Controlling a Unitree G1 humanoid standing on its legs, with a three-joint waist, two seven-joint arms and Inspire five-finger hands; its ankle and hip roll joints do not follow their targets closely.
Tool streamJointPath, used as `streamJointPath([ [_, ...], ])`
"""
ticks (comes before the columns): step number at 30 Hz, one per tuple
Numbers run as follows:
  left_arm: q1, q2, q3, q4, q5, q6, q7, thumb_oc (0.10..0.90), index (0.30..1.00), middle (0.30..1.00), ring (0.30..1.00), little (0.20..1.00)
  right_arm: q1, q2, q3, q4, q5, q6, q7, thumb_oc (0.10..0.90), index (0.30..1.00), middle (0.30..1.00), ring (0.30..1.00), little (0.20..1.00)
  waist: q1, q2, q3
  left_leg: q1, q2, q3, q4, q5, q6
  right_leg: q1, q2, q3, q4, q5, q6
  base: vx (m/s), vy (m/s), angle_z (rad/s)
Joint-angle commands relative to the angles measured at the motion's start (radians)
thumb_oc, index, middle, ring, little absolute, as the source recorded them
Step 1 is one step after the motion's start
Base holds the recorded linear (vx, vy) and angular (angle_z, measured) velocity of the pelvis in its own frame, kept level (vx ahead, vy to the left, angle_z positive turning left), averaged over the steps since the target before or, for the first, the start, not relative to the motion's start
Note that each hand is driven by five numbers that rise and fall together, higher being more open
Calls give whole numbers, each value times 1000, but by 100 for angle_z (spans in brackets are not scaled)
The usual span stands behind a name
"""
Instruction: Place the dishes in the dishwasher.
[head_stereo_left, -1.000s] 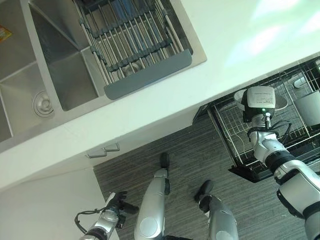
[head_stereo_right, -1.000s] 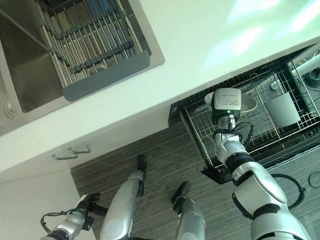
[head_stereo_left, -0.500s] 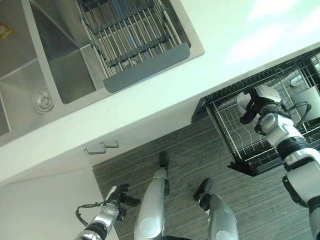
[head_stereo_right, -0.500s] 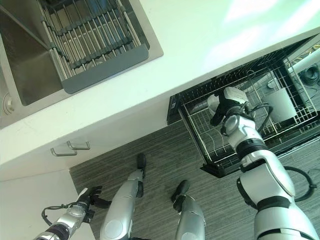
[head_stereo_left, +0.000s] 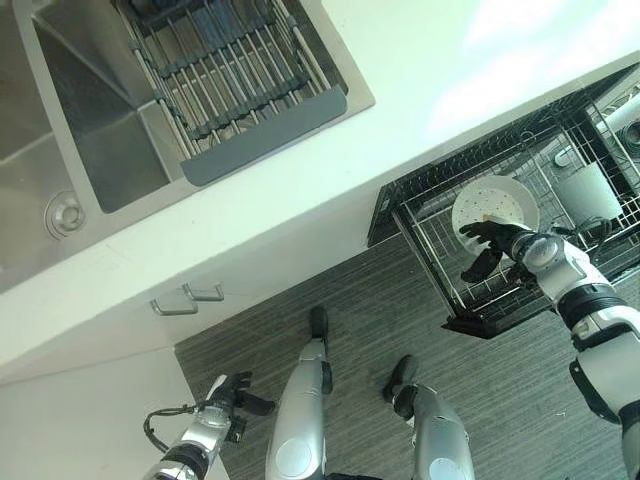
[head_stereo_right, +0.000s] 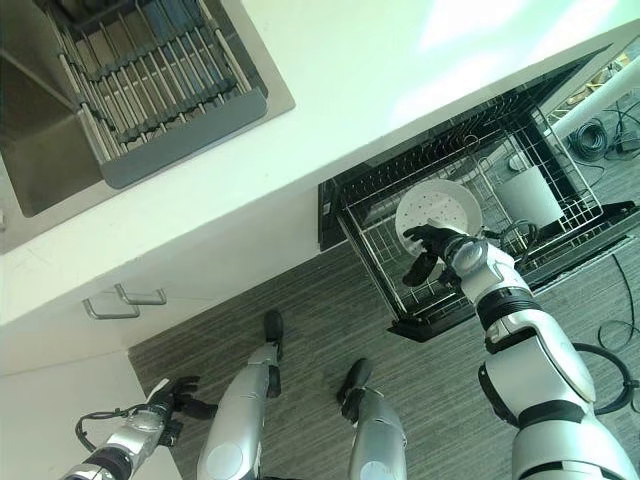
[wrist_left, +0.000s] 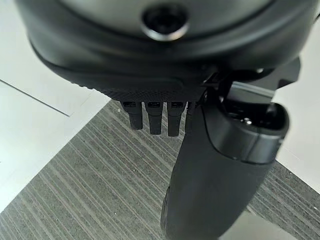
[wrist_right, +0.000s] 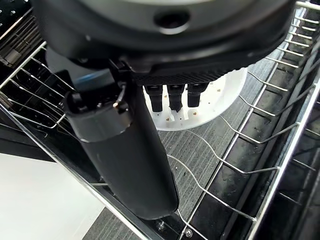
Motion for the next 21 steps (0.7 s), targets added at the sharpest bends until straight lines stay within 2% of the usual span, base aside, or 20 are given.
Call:
streamJointPath([
  [1,35,34,-19,33,6,-19,18,800,900,900,900,900,53,-13,25,-49,-23,9,-80,800,900,900,900,900,8,-12,-1,32,44,-6,149,-252,-76,-36,-12,53,-67,2,59,-66,7,-2],
  [3,46,32,-10,27,6,-23,23,800,900,900,900,900,65,-37,28,-107,-72,14,-161,800,900,900,900,900,1,-19,-1,38,47,0,149,-253,-75,-32,-12,55,-67,3,62,-36,2,1],
  [5,58,31,-7,15,-7,-18,32,800,900,900,900,900,85,-59,8,-180,-46,-13,-291,800,900,900,900,900,-8,-24,-1,44,49,2,149,-254,-75,-27,-10,60,-67,3,63,0,0,0],
  [6,62,28,-6,14,-10,-18,36,800,900,900,900,900,92,-64,-5,-211,-40,-3,-328,800,900,900,900,900,-12,-24,-1,48,50,3,149,-255,-74,-24,-9,63,-67,3,63,0,0,0],
  [7,71,22,1,12,-18,-20,43,800,900,900,900,900,107,-71,-41,-276,-15,6,-426,800,900,900,900,900,-22,-25,-1,54,50,6,149,-257,-72,-20,-6,69,-67,2,63,0,0,0],
  [8,79,19,8,12,-21,-24,45,800,900,900,900,900,121,-75,-72,-322,-3,-6,-488,800,900,900,900,900,-28,-26,-1,60,51,10,149,-259,-71,-17,-6,74,-67,1,64,10,50,-2],
  [10,95,2,27,15,-27,-29,56,800,900,900,900,900,181,-79,-156,-474,21,22,-577,800,900,900,900,900,-49,-29,-5,72,53,18,149,-264,-69,-11,-3,87,-67,-1,65,10,53,-5],
  [11,105,-7,37,14,-29,-30,63,800,900,900,900,900,225,-78,-192,-544,31,16,-628,800,900,900,900,900,-60,-30,-10,77,54,22,149,-266,-68,-8,-2,93,-67,-3,65,30,65,-15],
  [12,130,-26,60,11,-32,-34,75,800,900,900,900,900,320,-69,-274,-697,47,3,-732,800,900,900,900,900,-84,-33,-19,93,54,29,149,-274,-66,4,0,105,-67,-9,63,31,59,-20],
  [13,137,-30,67,12,-31,-37,76,800,900,900,900,900,348,-65,-298,-736,34,-11,-763,800,900,900,900,900,-89,-34,-23,99,54,32,149,-277,-65,8,0,108,-67,-11,63,33,54,-18],
  [16,159,-58,88,32,-23,-48,72,800,900,900,900,900,432,-71,-377,-888,-139,-70,-943,800,900,900,900,900,-112,-32,-49,128,55,47,149,-291,-64,35,-4,116,-67,-22,62,45,34,-14],
  [20,185,-86,95,56,-13,-73,78,800,900,900,900,900,525,-72,-434,-1005,-240,-158,-1070,800,900,900,900,900,-126,-27,-81,166,58,63,149,-302,-64,74,-13,117,-67,-35,59,69,14,-20],
  [21,194,-92,101,61,-10,-82,78,800,900,900,900,900,543,-77,-449,-1026,-295,-190,-1130,800,900,900,900,900,-129,-27,-90,175,58,66,149,-304,-64,83,-14,117,-67,-38,58,58,-6,-7],
])
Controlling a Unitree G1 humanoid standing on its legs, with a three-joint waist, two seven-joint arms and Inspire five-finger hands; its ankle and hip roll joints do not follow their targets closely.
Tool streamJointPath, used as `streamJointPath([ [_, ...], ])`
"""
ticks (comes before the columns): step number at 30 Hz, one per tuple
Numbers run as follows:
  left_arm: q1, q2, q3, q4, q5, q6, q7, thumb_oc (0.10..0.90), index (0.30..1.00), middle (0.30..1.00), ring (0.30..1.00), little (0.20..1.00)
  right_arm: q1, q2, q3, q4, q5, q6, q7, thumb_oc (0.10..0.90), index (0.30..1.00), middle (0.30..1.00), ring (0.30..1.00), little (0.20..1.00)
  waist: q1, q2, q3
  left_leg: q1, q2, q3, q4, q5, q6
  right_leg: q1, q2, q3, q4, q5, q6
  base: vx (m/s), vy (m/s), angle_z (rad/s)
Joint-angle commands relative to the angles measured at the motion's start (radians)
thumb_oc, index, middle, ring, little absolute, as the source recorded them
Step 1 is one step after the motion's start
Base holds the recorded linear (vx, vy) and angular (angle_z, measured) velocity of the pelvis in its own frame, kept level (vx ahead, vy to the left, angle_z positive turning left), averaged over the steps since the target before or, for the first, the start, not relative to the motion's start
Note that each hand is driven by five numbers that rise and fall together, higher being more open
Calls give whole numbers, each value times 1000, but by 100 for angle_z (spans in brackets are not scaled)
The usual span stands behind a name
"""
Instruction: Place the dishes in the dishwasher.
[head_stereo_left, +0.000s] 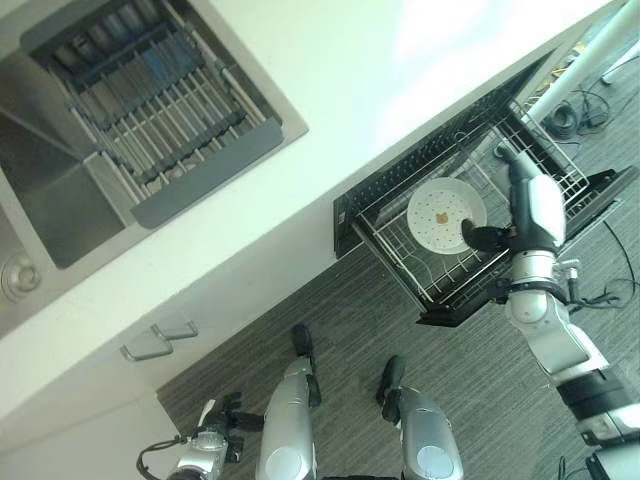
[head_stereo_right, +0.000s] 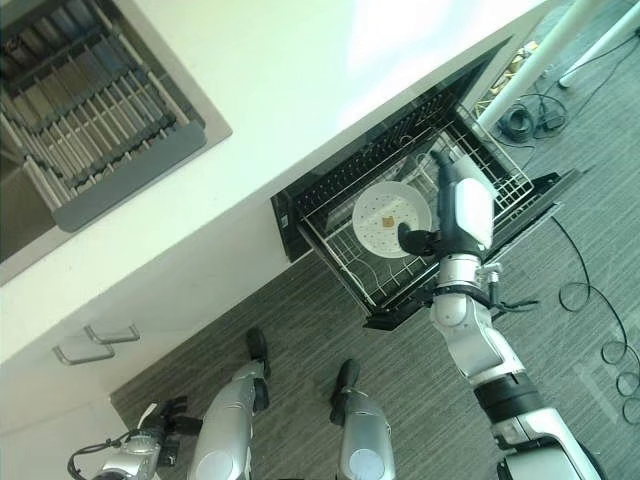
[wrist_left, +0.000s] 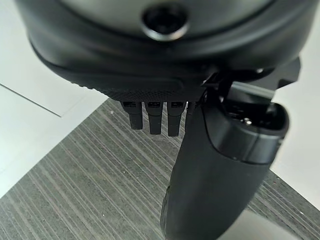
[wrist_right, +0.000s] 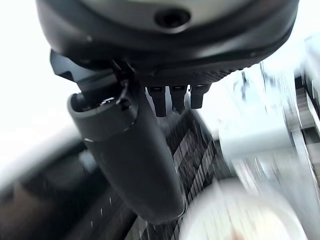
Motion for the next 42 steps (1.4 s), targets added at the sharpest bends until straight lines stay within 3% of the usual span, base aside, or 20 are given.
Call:
streamJointPath([
  [1,87,-13,-21,30,25,-26,25,800,900,900,900,900,-55,-100,-88,-102,-195,-171,-229,800,900,900,900,900,0,21,-107,44,59,-12,147,-255,-76,-52,-24,51,53,-95,34,95,-8,-6],
  [8,177,-61,38,40,52,-64,21,800,900,900,900,900,176,-80,-305,-220,-174,-309,-501,800,900,900,900,900,-39,24,-188,122,68,28,147,-277,-72,18,-28,54,53,-122,27,106,10,-7],
  [13,211,-63,64,44,51,-52,4,800,900,900,900,900,301,-87,-485,-193,-210,-197,-612,800,900,900,900,900,-69,22,-230,156,66,41,147,-297,-69,45,-20,69,53,-138,26,100,-11,-5],
  [16,224,-61,73,58,55,-53,-7,800,900,900,900,900,355,-85,-571,-105,-94,-178,-691,800,900,900,900,900,-80,17,-247,164,68,45,147,-304,-69,52,-16,74,53,-144,28,68,-28,-18],
  [18,229,-60,74,64,40,-47,-8,800,900,900,900,900,396,-41,-629,9,54,-211,-732,800,900,900,900,900,-89,15,-257,168,68,48,147,-307,-69,54,-14,75,53,-146,29,51,-27,-11],
  [23,215,-50,45,73,4,-21,-3,800,900,900,900,900,432,22,-682,262,224,-249,-684,800,900,900,900,900,-95,22,-262,178,66,46,147,-310,-70,65,-11,74,53,-149,23,48,-16,-2],
  [29,179,-32,-26,81,0,0,1,800,900,900,900,900,352,44,-525,647,387,-223,-438,800,900,900,900,900,-57,37,-255,168,53,23,147,-304,-70,68,-20,56,53,-147,12,8,-13,1],
  [32,173,-22,-59,60,-16,-7,27,800,900,900,900,900,282,35,-425,731,405,-189,-336,800,900,900,900,900,-30,47,-246,153,47,7,147,-299,-69,61,-29,42,53,-143,9,-18,7,8],
  [34,171,-17,-64,39,-22,-35,67,800,900,900,900,900,244,32,-370,752,400,-184,-323,800,900,900,900,900,-17,53,-239,143,40,-5,147,-297,-68,56,-33,36,53,-142,7,-19,39,12],
  [36,172,-3,-76,-11,-19,-33,91,800,900,900,900,900,179,18,-271,760,304,-198,-301,800,900,900,900,900,13,73,-223,125,23,-29,147,-293,-63,54,-44,19,53,-140,4,1,102,24],
  [42,136,28,-86,-45,-11,-41,78,800,900,900,900,900,54,-37,-156,773,275,-216,-249,800,900,900,900,900,57,119,-173,85,-10,-73,147,-293,-49,67,-29,-11,53,-159,-12,-24,78,36],
])
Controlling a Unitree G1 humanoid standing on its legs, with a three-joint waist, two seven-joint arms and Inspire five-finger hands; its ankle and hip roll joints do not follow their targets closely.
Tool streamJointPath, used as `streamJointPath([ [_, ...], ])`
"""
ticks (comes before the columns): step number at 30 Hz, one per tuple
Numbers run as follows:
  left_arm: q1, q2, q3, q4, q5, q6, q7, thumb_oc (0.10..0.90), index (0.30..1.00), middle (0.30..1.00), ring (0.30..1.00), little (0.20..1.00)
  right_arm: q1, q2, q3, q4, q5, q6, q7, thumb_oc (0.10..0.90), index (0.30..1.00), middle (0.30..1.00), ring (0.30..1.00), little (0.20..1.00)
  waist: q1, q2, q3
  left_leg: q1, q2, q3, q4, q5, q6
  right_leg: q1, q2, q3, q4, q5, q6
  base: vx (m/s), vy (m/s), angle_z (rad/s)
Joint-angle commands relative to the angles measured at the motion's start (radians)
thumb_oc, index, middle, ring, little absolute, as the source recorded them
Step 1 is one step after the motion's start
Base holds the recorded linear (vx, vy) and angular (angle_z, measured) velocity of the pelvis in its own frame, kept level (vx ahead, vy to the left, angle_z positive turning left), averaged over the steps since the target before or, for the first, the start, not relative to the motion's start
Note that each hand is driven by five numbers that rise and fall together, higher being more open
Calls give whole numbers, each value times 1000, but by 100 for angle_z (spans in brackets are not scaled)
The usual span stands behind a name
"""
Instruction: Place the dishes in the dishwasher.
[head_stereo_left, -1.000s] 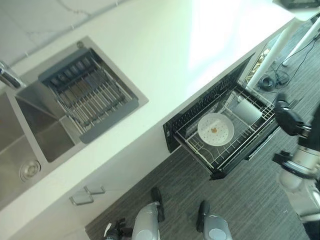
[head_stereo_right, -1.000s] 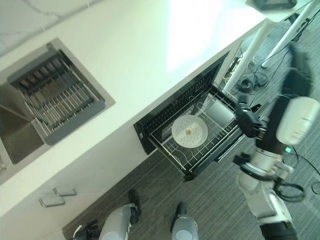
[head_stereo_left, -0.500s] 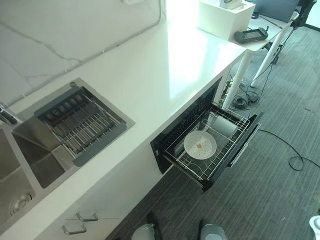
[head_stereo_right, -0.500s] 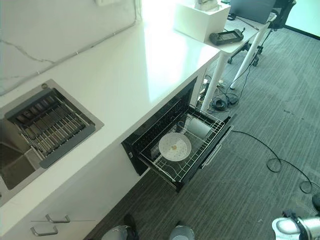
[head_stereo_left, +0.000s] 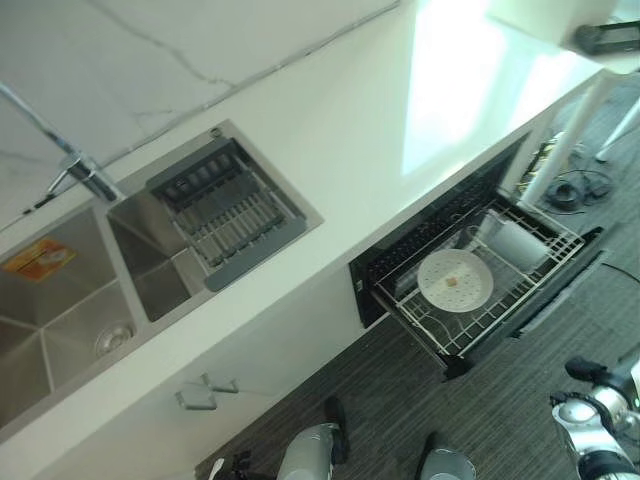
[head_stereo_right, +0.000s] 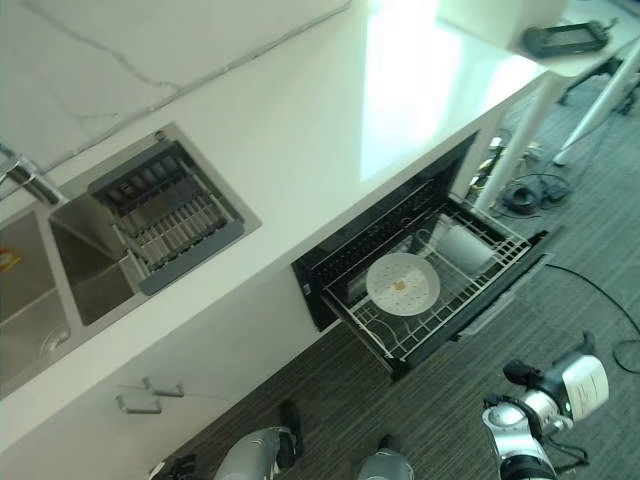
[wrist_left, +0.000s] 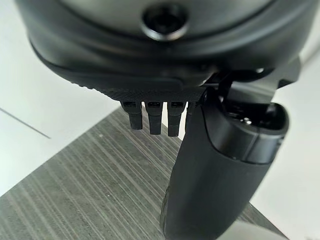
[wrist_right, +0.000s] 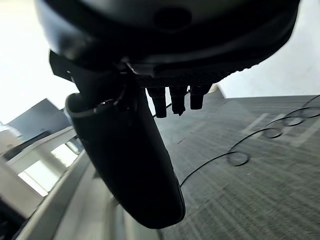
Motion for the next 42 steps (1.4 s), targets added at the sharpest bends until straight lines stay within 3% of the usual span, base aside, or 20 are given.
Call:
streamJointPath([
  [1,-31,75,-18,-13,5,-30,50,800,900,900,900,900,-73,-121,9,-18,-82,-71,-11,800,900,900,900,900,38,-4,32,84,45,-59,55,-199,-68,6,28,22,55,-117,-43,48,37,50],
  [3,-49,92,-11,-17,15,-78,92,800,900,900,900,900,-143,-141,96,-16,-165,-89,22,800,900,900,900,900,73,-3,71,75,11,-73,55,-191,-48,-29,-3,20,167,-162,-54,-20,27,38],
  [13,-78,133,4,-37,28,-99,93,800,900,900,900,900,-425,-205,270,43,-220,-202,54,800,900,900,900,900,176,6,152,5,-69,-134,55,-154,-7,-147,-65,20,387,-229,-68,-34,16,14],
  [22,-74,147,32,-14,-7,-161,85,800,900,900,900,900,-664,-219,399,46,-240,-182,40,800,900,900,900,900,267,2,178,-35,-85,-168,55,-135,10,-135,-102,-17,430,-230,-64,0,17,17],
  [25,-73,149,41,-8,-74,-198,34,800,900,900,900,900,-747,-222,438,65,-238,-178,37,800,900,900,900,900,297,7,179,-49,-86,-177,55,-127,9,-120,-110,-39,429,-228,-62,-5,12,10],
  [26,-67,144,63,-29,-255,-268,-115,800,900,900,900,900,-807,-229,466,71,-241,-171,43,800,900,900,900,900,314,12,180,-57,-86,-181,55,-122,8,-105,-114,-54,421,-226,-60,-5,7,3],
  [27,-60,136,82,-62,-288,-302,-157,800,900,900,900,900,-832,-231,473,71,-242,-159,43,800,900,900,900,900,327,15,180,-61,-87,-184,55,-122,10,-87,-116,-68,409,-222,-57,-12,-25,9],
  [31,-46,152,99,-130,-297,-328,-227,800,900,900,900,900,-917,-229,484,92,-236,-121,73,800,900,900,900,900,369,14,179,-74,-93,-188,55,-120,12,-50,-119,-109,383,-207,-51,-38,-77,25],
  [37,-49,134,91,-134,-335,-336,-374,800,900,900,900,900,-873,-164,465,71,-170,-99,109,800,900,900,900,900,366,0,161,-68,-78,-181,55,-134,7,5,-79,-121,291,-188,-41,-11,-8,8],
  [42,-50,97,115,-123,-380,-350,-387,800,900,900,900,900,-549,-23,340,6,-81,-101,101,800,900,900,900,900,302,-14,126,-35,-37,-156,55,-155,-5,53,-37,-99,177,-169,-31,6,57,-3],
])
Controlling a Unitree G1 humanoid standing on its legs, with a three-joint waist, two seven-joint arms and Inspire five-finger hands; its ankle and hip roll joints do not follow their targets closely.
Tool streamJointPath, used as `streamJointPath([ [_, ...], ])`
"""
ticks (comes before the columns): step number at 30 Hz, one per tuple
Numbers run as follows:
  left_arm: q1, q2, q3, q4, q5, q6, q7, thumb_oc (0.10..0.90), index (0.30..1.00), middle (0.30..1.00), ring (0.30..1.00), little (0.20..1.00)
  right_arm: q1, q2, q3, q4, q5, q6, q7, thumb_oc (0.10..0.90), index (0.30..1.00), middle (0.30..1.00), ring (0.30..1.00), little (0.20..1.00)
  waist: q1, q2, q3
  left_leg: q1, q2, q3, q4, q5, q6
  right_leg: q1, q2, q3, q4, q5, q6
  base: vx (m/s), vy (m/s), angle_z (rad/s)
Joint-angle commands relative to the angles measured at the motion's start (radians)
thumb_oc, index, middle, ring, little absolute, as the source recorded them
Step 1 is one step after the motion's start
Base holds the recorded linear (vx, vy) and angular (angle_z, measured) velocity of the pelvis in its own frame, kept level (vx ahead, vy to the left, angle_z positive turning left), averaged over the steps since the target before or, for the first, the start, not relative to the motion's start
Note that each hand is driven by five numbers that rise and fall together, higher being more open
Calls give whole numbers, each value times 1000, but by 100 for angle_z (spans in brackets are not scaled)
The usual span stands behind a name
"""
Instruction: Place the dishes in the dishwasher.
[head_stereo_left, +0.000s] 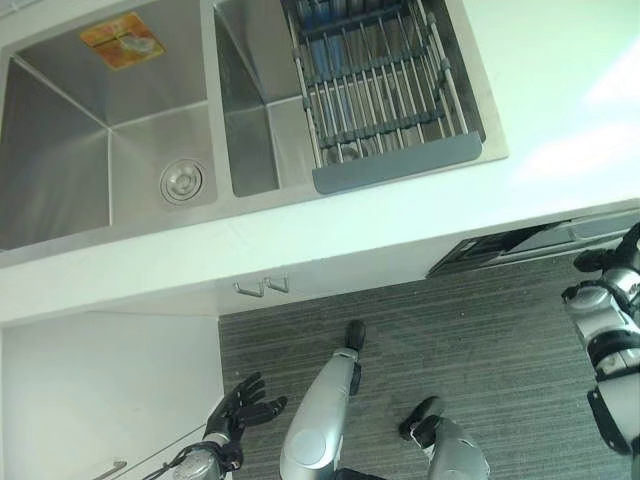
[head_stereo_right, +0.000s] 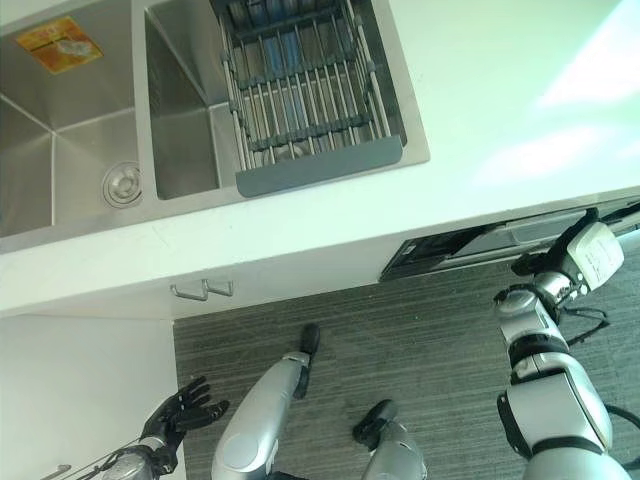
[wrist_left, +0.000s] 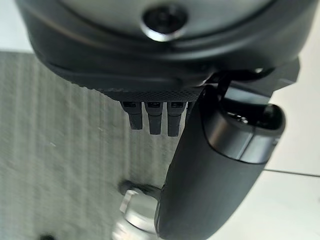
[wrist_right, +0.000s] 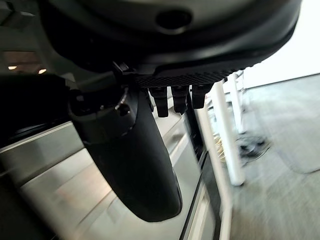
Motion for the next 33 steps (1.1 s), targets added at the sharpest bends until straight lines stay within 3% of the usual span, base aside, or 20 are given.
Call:
streamJointPath([
  [1,2,58,-17,-45,-61,-88,-25,800,900,900,900,900,-127,119,79,-133,-50,-180,-13,800,900,900,900,900,58,-13,-70,42,45,52,-4,-182,-17,-13,-17,82,105,-99,-30,-2,16,-5],
  [5,4,38,42,-75,-160,-135,-21,800,900,900,900,900,235,248,31,-115,-102,-227,-17,800,900,900,900,900,-36,-38,-110,78,107,94,-4,-192,-37,15,27,120,1,-70,-11,-52,-6,-14],
  [7,26,35,58,-113,-143,-140,17,800,900,900,900,900,337,253,-5,-84,-86,-246,6,800,900,900,900,900,-74,-50,-136,96,131,112,-4,-193,-51,16,33,133,-24,-54,-7,-69,-41,-67],
  [10,23,39,43,-128,-48,-90,51,800,900,900,900,900,434,256,-91,-53,19,-265,44,800,900,900,900,900,-131,-65,-176,122,158,142,-4,-199,-67,0,34,157,-24,-49,-4,-36,-30,-57],
  [14,1,19,1,-98,54,-15,29,800,900,900,900,900,490,276,-136,-42,21,-287,88,800,900,900,900,900,-193,-68,-219,159,181,179,-4,-211,-79,-4,36,188,-24,-48,-1,-1,-3,-22],
  [15,-5,16,-10,-91,75,-4,29,800,900,900,900,900,494,281,-139,-38,35,-294,101,800,900,900,900,900,-202,-61,-224,149,190,188,-4,-193,-73,-16,41,181,-24,-29,-9,-58,9,-21],
  [18,-21,3,-53,-41,157,46,15,800,900,900,900,900,507,314,-176,-10,259,-290,240,800,900,900,900,900,-239,-62,-247,178,194,207,-4,-205,-75,-18,44,204,-24,-32,-10,-23,17,-16],
  [20,-30,-10,-64,5,178,68,14,800,900,900,900,900,516,342,-216,44,401,-255,442,800,900,900,900,900,-261,-65,-261,197,194,220,-4,-211,-77,-19,44,219,-24,-32,-9,7,37,-16],
  [22,-39,-20,-59,57,202,101,12,800,900,900,900,900,529,368,-239,94,530,-225,765,800,900,900,900,900,-277,-73,-275,214,192,224,-4,-212,-80,-23,45,233,-24,-28,-9,7,8,-22],
  [25,-62,-13,-48,126,223,157,12,800,900,900,900,900,559,370,-259,177,604,-118,1032,800,900,900,900,900,-304,-94,-311,242,194,236,-4,-225,-88,-38,48,247,-24,-22,2,8,-60,-7],
  [33,-70,-34,-63,171,234,191,7,800,900,900,900,900,564,379,-276,216,572,-78,1037,800,900,900,900,900,-327,-103,-340,266,197,251,-4,-243,-88,-35,57,259,-24,-26,4,4,0,-9],
])
